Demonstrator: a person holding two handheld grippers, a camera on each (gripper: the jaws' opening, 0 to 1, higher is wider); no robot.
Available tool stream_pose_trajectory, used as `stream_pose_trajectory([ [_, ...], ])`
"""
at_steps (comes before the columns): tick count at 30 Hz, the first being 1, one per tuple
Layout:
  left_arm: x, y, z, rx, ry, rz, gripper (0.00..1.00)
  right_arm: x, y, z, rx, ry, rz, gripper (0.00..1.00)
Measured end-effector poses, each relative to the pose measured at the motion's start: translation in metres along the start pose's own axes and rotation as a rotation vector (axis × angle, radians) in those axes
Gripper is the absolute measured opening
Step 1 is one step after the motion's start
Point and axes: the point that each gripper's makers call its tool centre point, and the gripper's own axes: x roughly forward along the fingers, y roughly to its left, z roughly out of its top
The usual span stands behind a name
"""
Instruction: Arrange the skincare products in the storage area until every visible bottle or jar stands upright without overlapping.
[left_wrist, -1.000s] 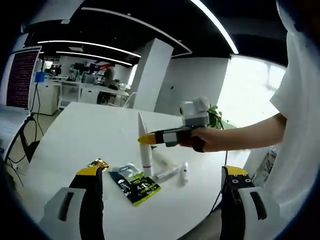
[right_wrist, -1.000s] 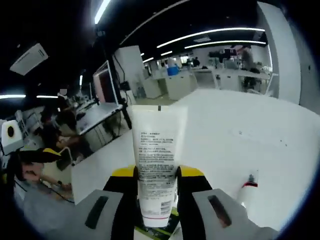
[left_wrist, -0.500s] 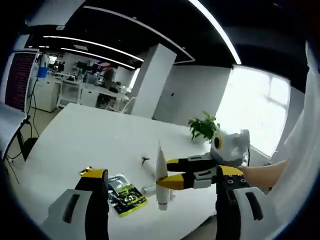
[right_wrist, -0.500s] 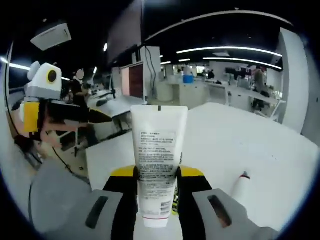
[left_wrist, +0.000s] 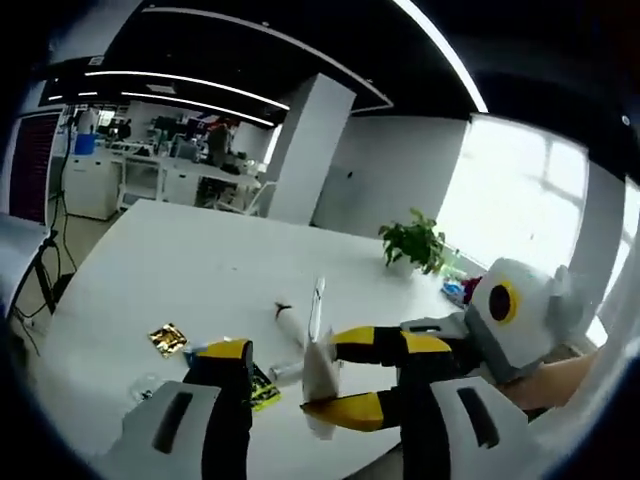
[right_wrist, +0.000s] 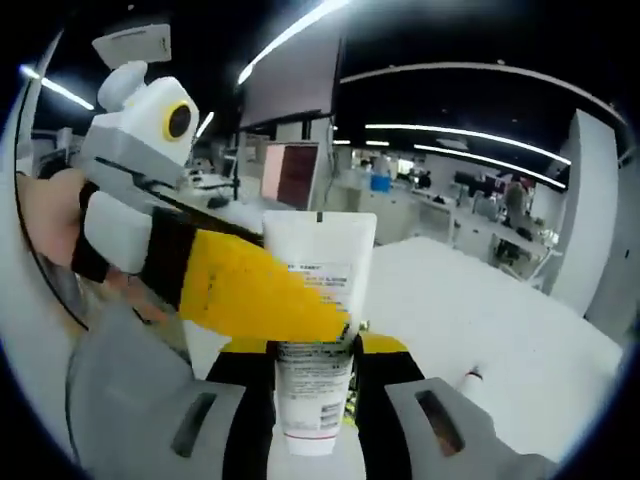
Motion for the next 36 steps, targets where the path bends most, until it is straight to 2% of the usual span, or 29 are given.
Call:
stream_pose_trajectory([
  [5, -0.005, -0.005, -0.001, 0.018, -0.012, 0.012, 0.28, -0.006, 0.008, 0.005, -0.010, -0.013, 0.001, 0.29],
  [8, -0.008, -0.007, 0.002, 0.038, -0.028, 0.028, 0.10, -0.007, 0.011, 0.007, -0.020, -0.015, 0.009, 0.29],
  [12, -0.008, -0.014, 0.005, 0.056, -0.026, 0.025, 0.08, -0.010, 0.012, 0.010, -0.016, -0.020, 0.002, 0.29],
  [15, -0.009, -0.016, 0.009, 0.033, -0.029, 0.059, 0.07, -0.013, 0.010, 0.013, -0.001, -0.028, -0.029, 0.30],
  [17, -0.009, -0.007, 0.012, -0.006, -0.042, 0.134, 0.07, -0.013, 0.008, 0.013, 0.008, -0.024, -0.063, 0.31],
  [19, -0.006, 0.000, 0.014, -0.122, -0.061, 0.156, 0.06, -0.014, 0.003, 0.015, -0.029, -0.020, -0.132, 0.30],
  [21, -0.004, 0.003, 0.016, -0.172, -0.081, 0.178, 0.06, -0.016, 0.002, 0.013, -0.019, 0.005, -0.195, 0.30],
  [24, -0.005, -0.001, 0.018, -0.249, -0.102, 0.179, 0.07, -0.022, 0.002, 0.009, -0.086, 0.035, -0.263, 0.31],
  [25, -0.006, -0.001, 0.020, -0.267, -0.108, 0.177, 0.07, -0.023, 0.001, 0.004, -0.165, 0.076, -0.298, 0.31],
  [27, -0.009, -0.006, 0.024, -0.329, -0.127, 0.159, 0.07, -0.023, 0.002, 0.003, -0.200, 0.082, -0.313, 0.34],
  [29, -0.012, -0.012, 0.023, -0.351, -0.124, 0.147, 0.07, -0.027, -0.007, 0.001, -0.249, 0.117, -0.352, 0.29],
  [30, -0.013, -0.016, 0.022, -0.358, -0.125, 0.141, 0.07, -0.024, -0.001, 0.002, -0.234, 0.102, -0.310, 0.29],
  [33, -0.017, -0.018, 0.029, -0.334, -0.151, 0.151, 0.07, -0.030, -0.004, 0.008, -0.238, 0.076, -0.323, 0.29],
  [36, -0.017, -0.021, 0.032, -0.350, -0.172, 0.149, 0.07, -0.035, -0.008, 0.013, -0.239, 0.063, -0.320, 0.28],
])
